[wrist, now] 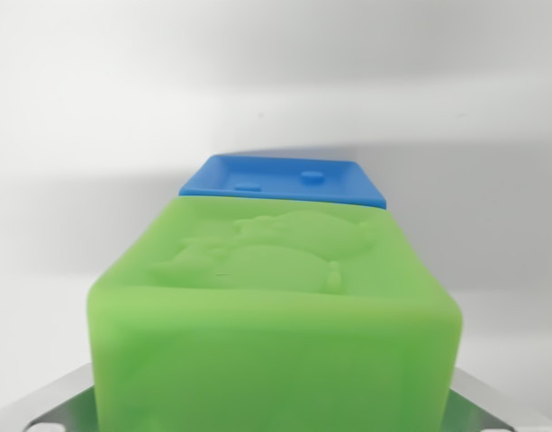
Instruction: Stack cube
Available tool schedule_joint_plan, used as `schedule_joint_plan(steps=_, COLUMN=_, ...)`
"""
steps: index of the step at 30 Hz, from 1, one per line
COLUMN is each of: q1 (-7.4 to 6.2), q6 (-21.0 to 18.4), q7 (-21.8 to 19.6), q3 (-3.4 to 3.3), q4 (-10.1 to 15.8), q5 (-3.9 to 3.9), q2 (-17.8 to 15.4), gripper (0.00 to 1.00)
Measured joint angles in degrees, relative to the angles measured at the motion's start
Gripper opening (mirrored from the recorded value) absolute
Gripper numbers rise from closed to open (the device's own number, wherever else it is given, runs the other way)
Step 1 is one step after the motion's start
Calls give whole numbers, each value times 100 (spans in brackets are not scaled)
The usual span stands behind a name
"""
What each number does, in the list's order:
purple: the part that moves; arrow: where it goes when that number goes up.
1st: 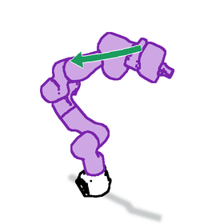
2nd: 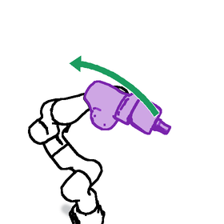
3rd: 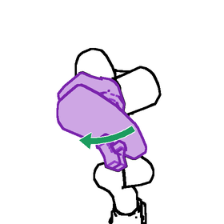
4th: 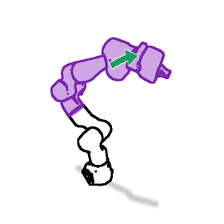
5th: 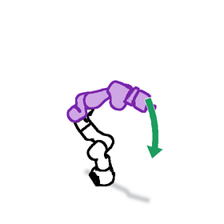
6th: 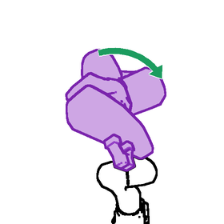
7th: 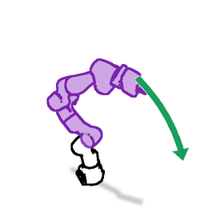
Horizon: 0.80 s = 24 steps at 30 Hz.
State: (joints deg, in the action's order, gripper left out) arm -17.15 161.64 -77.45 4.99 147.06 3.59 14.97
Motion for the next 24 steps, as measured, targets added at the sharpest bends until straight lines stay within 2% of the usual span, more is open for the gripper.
schedule_joint_plan(steps=2, q1=-6, q6=21, q7=-3, q3=-8, q4=-1, q5=4, q2=18, gripper=0)
schedule_joint_plan(steps=3, q1=-9, q6=26, q7=-3, q3=-10, q4=-2, q5=4, q2=22, gripper=100)
schedule_joint_plan(steps=24, q1=-11, q6=29, q7=-5, q3=-14, q4=-5, q5=5, q2=23, gripper=100)
